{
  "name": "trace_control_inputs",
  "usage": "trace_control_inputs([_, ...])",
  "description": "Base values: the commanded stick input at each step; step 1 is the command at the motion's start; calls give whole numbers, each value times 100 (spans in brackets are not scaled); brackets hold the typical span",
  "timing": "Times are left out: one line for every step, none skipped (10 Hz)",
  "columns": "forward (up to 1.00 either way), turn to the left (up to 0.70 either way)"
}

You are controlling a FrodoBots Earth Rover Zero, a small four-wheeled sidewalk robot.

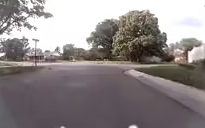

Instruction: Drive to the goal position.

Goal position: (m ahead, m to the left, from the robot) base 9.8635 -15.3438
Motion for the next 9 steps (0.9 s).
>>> trace_control_inputs([100, 0])
trace_control_inputs([100, 0])
trace_control_inputs([100, 0])
trace_control_inputs([100, 0])
trace_control_inputs([100, 0])
trace_control_inputs([100, 0])
trace_control_inputs([100, 0])
trace_control_inputs([100, 0])
trace_control_inputs([100, 0])
